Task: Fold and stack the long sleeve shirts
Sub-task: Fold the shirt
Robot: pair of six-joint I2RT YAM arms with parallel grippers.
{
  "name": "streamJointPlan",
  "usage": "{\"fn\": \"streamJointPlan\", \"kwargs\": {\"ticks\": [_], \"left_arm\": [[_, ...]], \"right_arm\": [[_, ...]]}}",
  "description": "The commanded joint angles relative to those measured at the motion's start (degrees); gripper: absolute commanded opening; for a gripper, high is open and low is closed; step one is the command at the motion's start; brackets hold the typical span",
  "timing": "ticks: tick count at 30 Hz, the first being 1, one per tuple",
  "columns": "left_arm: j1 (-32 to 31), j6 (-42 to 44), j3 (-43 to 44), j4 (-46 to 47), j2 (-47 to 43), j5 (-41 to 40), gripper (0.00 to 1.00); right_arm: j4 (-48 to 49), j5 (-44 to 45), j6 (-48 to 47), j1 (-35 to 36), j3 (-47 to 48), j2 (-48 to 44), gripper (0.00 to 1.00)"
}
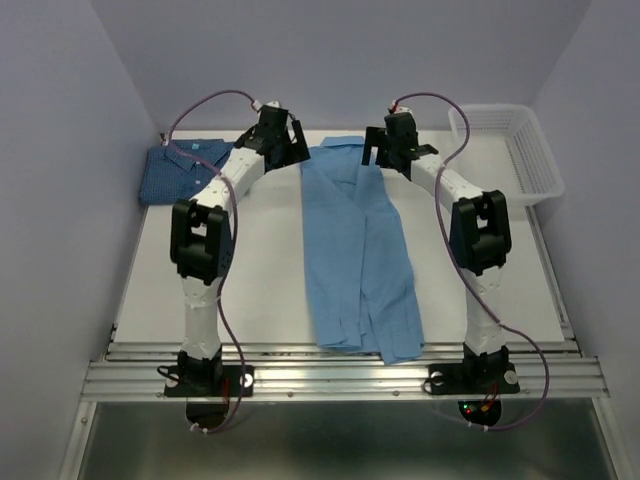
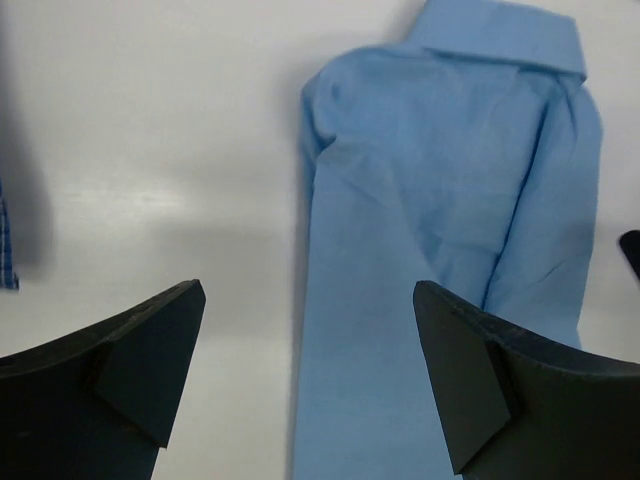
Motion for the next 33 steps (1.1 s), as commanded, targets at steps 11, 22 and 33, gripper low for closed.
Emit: {"fn": "streamJointPlan", "kwargs": {"ticks": [11, 22, 33], "left_arm": [[3.6, 6.0, 30.1, 2.3, 23.1, 9.8, 0.99], [3.5, 3.7, 33.4, 6.9, 32.2, 13.4, 0.99], [3.0, 0.3, 34.7, 13.8, 35.8, 14.6, 0.23]], "right_arm": [[1.4, 3.9, -14.6, 0.4, 28.1, 24.6, 1.0], [4.3, 13.5, -20.3, 1.0, 27.0, 28.1, 1.0], [12.3, -2.3, -15.8, 2.5, 22.3, 25.0, 1.0]]}}
